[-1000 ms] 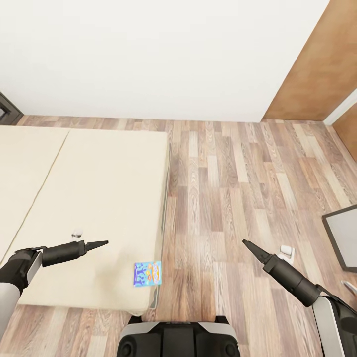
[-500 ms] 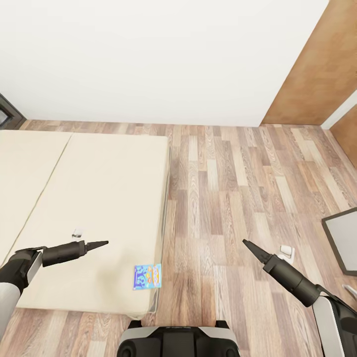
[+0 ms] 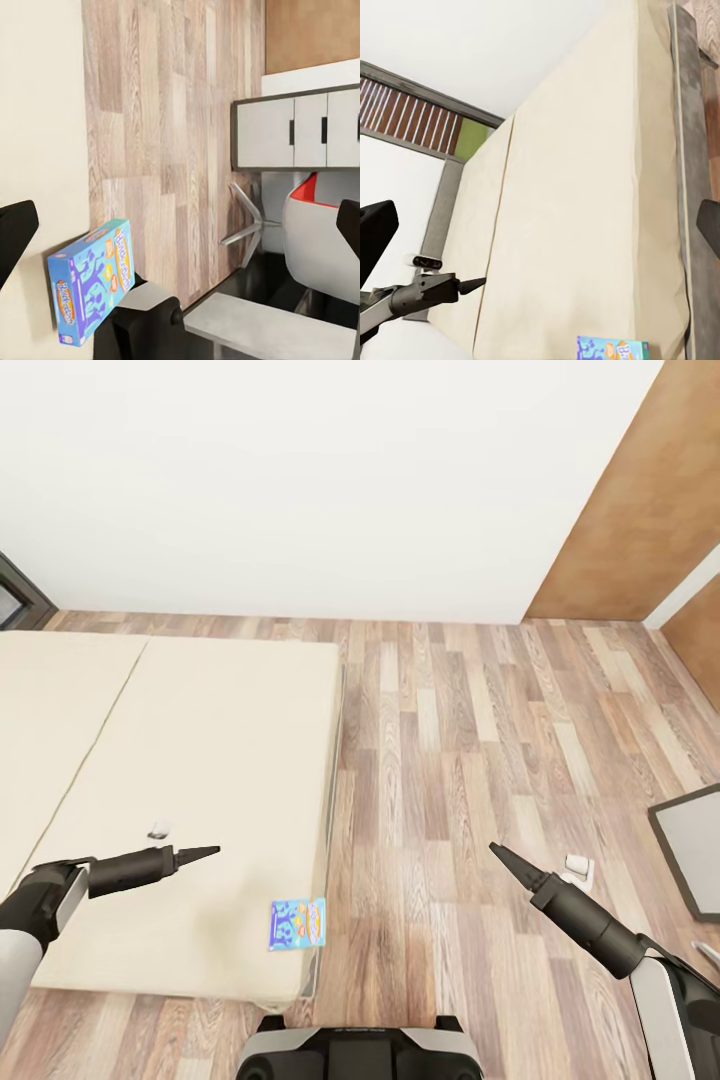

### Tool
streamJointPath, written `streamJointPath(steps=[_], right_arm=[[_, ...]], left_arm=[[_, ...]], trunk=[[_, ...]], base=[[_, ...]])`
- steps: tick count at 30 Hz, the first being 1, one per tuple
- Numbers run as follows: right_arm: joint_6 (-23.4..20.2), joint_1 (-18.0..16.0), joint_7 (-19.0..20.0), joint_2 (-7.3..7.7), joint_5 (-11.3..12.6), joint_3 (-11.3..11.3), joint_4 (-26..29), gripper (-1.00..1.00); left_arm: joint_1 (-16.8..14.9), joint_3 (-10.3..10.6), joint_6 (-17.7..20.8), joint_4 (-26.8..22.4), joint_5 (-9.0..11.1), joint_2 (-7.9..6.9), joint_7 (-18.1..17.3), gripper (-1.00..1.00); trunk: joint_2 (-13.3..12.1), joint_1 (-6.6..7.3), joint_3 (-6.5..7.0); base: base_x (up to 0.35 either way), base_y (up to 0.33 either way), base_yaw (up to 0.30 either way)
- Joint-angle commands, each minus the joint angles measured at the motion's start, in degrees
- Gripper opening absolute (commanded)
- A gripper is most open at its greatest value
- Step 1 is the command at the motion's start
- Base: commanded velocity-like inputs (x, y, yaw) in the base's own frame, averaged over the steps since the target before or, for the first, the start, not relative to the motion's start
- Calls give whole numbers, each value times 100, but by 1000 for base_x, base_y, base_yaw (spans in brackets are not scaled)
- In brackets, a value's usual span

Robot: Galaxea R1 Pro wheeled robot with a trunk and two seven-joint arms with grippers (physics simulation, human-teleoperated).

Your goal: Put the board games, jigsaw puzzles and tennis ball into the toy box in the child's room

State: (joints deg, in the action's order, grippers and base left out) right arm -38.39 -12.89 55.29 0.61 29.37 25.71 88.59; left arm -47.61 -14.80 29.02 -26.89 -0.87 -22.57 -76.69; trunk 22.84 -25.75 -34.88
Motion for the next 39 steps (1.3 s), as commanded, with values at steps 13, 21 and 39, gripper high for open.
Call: streamJointPath(steps=[13, 21, 39], right_arm=[[-31, -3, -3, 0, 25, 4, -3, 100], [-29, -3, -7, 0, 25, 4, -8, 100], [-28, -3, -10, 1, 25, 6, -8, 100]], left_arm=[[-3, -15, 56, 1, -10, 108, 321, 100], [-3, -15, 52, 1, -10, 155, 405, 100], [-4, -15, 51, 3, -9, 259, 848, 100]], trunk=[[8, -3, 117], [8, -3, 193], [8, -3, 364]], base=[[0, 0, 0], [0, 0, 0], [0, 0, 0]])
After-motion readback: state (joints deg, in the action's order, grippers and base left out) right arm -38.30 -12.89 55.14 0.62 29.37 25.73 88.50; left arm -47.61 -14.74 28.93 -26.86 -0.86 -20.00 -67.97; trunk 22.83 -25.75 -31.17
